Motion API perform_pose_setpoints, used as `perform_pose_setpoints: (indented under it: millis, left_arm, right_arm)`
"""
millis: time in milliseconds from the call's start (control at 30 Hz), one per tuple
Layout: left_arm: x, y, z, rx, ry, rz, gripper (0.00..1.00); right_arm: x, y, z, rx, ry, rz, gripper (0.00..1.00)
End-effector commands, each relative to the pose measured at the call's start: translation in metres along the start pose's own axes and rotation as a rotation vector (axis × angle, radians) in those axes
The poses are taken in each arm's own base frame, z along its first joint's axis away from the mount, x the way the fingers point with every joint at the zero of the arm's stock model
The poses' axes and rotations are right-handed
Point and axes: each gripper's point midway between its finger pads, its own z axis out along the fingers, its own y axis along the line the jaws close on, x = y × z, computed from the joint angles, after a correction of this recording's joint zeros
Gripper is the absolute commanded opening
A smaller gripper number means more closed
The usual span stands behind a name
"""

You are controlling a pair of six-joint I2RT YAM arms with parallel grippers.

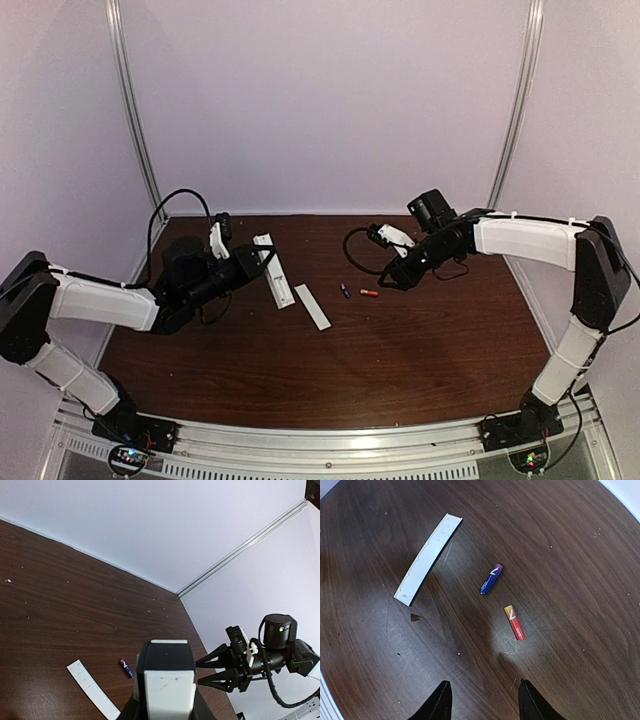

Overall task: Load the batteries into the remote control
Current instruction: Pick up the battery at the center of the board.

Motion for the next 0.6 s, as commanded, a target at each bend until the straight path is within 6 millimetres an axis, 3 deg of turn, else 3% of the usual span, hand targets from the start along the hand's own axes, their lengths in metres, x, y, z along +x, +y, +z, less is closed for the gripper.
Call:
perform_pose_setpoints:
  millis: [0,133,567]
  left_arm:
    - [-0.020,-0.020,-0.015,0.172,-0.139,-0.084,0.00]
    - [-0.006,-0.005,-0.019,0.194,-0.130,-0.134,0.00]
    - [0.016,-0.010,-0.019,0.336,-0.088,-0.164,0.00]
  right_arm:
    - [0.015,0.005,0.019,-0.006,0.113,-0.077,0.45]
    - [0.021,0.002,0.036,0.008,0.161,-0.103,0.44]
    - [0.023,-0.026,0.081,0.055,0.267,-0.150,0.37]
